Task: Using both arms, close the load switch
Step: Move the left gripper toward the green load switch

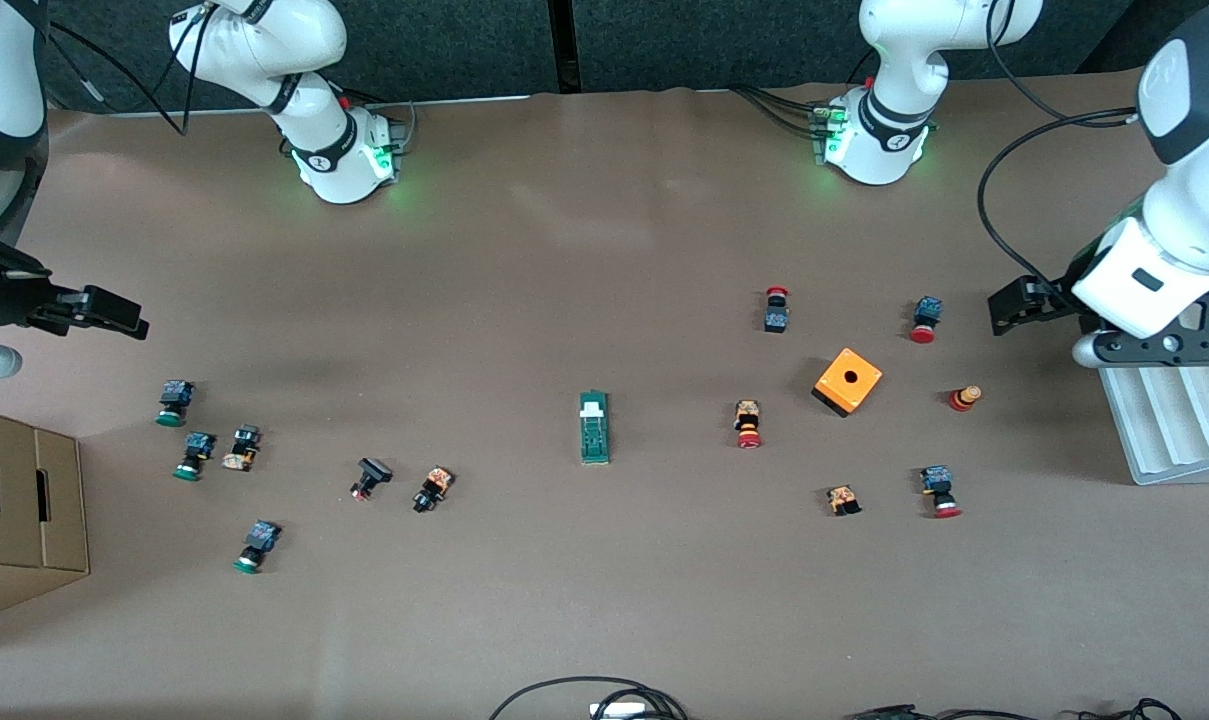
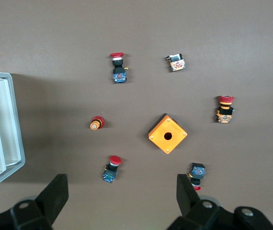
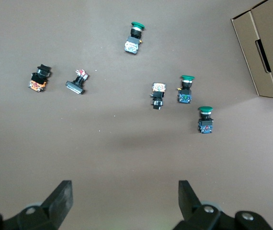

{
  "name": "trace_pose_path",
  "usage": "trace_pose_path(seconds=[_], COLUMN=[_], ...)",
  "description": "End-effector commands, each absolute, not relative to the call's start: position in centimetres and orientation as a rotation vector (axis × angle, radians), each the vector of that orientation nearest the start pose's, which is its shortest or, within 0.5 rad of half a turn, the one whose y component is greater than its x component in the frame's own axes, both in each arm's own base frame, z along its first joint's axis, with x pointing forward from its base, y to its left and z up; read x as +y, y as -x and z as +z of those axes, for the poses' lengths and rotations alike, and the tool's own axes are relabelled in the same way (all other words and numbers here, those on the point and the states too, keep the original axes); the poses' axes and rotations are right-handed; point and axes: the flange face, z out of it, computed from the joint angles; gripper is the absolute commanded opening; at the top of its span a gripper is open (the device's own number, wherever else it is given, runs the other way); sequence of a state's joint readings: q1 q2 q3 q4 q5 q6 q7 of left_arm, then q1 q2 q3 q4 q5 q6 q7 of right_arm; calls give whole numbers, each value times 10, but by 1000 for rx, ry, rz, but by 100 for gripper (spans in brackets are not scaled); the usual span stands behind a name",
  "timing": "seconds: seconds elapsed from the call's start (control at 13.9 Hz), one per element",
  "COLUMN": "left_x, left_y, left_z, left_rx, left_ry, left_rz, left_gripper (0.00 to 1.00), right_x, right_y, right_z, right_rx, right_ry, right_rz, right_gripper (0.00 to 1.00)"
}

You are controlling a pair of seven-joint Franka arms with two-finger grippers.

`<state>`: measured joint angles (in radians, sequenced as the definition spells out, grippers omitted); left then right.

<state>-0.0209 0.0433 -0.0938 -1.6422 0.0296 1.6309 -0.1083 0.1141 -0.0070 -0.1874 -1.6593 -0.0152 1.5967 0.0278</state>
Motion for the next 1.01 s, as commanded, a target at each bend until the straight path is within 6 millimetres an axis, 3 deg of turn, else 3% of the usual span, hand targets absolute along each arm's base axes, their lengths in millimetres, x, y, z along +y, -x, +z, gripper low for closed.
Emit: trace_pose_path(seconds=[0.0,0.94], left_x=[-82,-207], left_y=[-557,-531], left_z=[583,589], left_rx=[-34,-245], left_ry=[3120,3117], left_rz=[62,31], left_gripper=[100,100], right_x=[-43,-43], right_y=[-555,-555], right_z=[593,593], right_rx=[156,156], right_ry=[3163,3165], right_rz=[71,71], right_gripper=[100,100])
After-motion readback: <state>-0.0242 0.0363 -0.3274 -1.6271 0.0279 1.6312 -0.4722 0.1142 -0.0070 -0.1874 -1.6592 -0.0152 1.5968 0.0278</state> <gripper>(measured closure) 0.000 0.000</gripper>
